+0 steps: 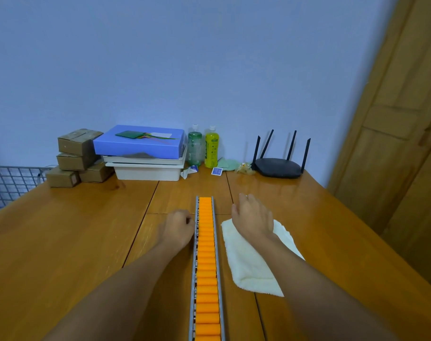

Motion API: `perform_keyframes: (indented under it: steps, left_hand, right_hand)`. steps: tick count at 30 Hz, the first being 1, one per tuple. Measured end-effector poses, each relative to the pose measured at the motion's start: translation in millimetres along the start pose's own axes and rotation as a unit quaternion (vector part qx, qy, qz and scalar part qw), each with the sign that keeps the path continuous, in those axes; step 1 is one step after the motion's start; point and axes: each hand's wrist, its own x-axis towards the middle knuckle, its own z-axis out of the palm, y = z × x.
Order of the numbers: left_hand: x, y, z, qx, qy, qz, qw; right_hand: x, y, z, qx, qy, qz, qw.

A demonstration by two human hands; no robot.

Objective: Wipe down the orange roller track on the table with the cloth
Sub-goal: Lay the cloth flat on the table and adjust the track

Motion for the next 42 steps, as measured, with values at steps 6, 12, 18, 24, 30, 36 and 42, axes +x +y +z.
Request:
perform_keyframes:
  steps: [6,12,18,24,30,36,42]
  left_hand:
    - [44.2,16.6,7.1,0.063,0.004,0.081,0.995]
    - [72.9,40.8,27.1,0.165,-0.053,0.085,0.981]
    - [81.1,47.4,45.8,0.151,-0.101,0.065,0.981]
    - [82.8,36.1,57.5,0.153,-0.112,0.065,0.98]
    - [81.4,32.0,62.0,0.147,-0.109,0.067,0.981]
    - [70.4,29.9,57.4,0.136,-0.113,0.074,0.981]
    - [49.5,31.2,54.2,0.149,-0.103,0.075,0.981]
  right_hand:
    - [15.2,-4.0,7.7,0.006,0.004,-0.014,1.0]
    - [19.5,10.0,17.5,0.019,-0.023,-0.004,1.0]
    - [16.4,31.5,23.3,0.019,-0.046,0.004,0.999]
    - [17.8,33.4,22.8,0.028,-0.034,-0.004,0.999]
    - [12.6,31.7,24.7,0.042,-0.028,-0.005,0.999]
    - [4.4,33.6,20.8,0.038,-0.022,0.004,0.999]
    - [-8.8,31.0,10.8,0.03,-0.028,0.0,0.999]
